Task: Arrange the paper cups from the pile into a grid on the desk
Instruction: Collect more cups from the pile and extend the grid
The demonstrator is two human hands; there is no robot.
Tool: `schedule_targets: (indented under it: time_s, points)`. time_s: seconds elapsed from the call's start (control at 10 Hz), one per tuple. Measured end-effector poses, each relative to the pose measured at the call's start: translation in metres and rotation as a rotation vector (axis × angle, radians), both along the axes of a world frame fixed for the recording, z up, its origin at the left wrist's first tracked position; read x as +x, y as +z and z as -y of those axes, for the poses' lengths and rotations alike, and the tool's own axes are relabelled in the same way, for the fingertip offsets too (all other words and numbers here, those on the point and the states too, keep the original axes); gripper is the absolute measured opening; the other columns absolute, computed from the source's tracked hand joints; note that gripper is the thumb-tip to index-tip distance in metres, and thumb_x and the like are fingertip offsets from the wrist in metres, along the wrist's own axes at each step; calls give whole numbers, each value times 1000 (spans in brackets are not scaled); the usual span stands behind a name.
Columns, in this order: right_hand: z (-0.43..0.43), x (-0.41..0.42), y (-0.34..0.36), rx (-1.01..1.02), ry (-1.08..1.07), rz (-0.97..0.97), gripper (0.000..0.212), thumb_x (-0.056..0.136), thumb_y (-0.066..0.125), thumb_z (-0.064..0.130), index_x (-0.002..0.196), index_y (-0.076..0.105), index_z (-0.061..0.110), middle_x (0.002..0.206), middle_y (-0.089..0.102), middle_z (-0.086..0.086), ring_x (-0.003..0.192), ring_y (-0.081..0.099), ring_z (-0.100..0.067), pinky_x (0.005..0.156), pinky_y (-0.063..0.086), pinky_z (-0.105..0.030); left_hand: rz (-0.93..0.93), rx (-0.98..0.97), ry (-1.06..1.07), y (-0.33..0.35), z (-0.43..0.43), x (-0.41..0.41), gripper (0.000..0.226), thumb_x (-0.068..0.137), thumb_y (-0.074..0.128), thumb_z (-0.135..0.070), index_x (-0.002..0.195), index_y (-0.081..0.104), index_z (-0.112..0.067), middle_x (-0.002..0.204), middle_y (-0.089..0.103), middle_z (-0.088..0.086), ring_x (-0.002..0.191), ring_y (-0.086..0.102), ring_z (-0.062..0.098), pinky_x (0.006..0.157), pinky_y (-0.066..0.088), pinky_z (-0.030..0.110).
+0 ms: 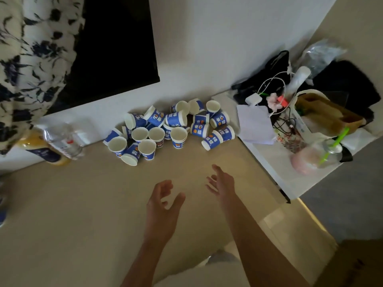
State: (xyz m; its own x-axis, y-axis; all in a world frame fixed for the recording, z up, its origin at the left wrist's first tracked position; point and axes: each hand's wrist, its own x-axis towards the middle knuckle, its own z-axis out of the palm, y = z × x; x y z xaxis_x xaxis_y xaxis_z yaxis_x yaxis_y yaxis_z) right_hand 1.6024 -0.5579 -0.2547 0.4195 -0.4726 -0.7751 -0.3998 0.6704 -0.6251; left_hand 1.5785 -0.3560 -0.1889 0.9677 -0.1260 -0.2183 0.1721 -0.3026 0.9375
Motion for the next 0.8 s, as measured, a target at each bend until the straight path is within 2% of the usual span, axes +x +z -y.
schedule_targets:
  time_s: [0.1, 0.2, 0.3, 0.4, 0.5, 0.6, 0.7, 0.8]
  points:
    - [35, 33, -16, -44, 103, -38, 76, 83, 77, 43, 143, 44, 10, 117, 60, -8, 85, 67, -18, 62, 57, -33, -18, 20, 98, -4, 23, 2, 39, 85, 77, -16, 120, 61, -20, 114, 69, -10, 108, 62, 4, 86, 49, 27]
    - [69, 66, -28, -101, 253, -31, 78, 82, 74, 53, 139, 48, 6, 113, 58, -8, 91, 63, -22, 76, 61, -35, -39, 73, 146, -10, 49, 5, 39, 85, 78, -17, 119, 61, -21, 114, 68, -11, 107, 62, 4, 89, 53, 35]
    - [88, 100, -38, -98, 313, -71, 87, 79, 75, 55, 143, 44, 5, 115, 54, -10, 102, 60, -29, 96, 55, -49, -49, 107, 192, -12, 71, 13, 37, 84, 78, -18, 116, 61, -23, 114, 69, -9, 106, 63, 6, 90, 54, 40]
    - [100, 125, -51, -135, 342, -124, 106, 67, 76, 64, 149, 36, 10, 135, 53, -14, 126, 56, -37, 103, 49, -54, -40, 135, 213, -10, 92, 21, 36, 85, 78, -22, 117, 61, -24, 114, 68, -12, 105, 63, 5, 88, 55, 37]
    - [108, 143, -60, -162, 332, -144, 112, 61, 77, 68, 149, 35, 12, 146, 49, -13, 130, 54, -37, 105, 48, -53, -37, 149, 232, -8, 104, 26, 38, 84, 78, -23, 118, 61, -24, 114, 68, -13, 104, 63, 2, 86, 54, 33]
    - [108, 152, -52, -140, 279, -155, 95, 73, 77, 60, 147, 39, 14, 140, 54, -9, 128, 56, -32, 105, 49, -47, -54, 157, 250, -7, 109, 25, 39, 85, 77, -23, 120, 61, -25, 115, 68, -13, 106, 62, 1, 86, 52, 29]
    - [113, 156, -54, -178, 217, -155, 73, 90, 58, 62, 149, 42, 21, 142, 51, -6, 136, 48, -27, 109, 40, -37, -70, 183, 266, -7, 108, 20, 39, 85, 77, -23, 121, 60, -25, 114, 68, -15, 105, 62, 0, 85, 51, 27]
    - [116, 159, -59, -187, 288, -218, 76, 89, 63, 58, 149, 40, 17, 148, 49, -10, 134, 49, -30, 107, 42, -41, -85, 212, 282, -9, 104, 19, 39, 86, 77, -22, 121, 60, -26, 114, 68, -14, 105, 62, -1, 85, 52, 27]
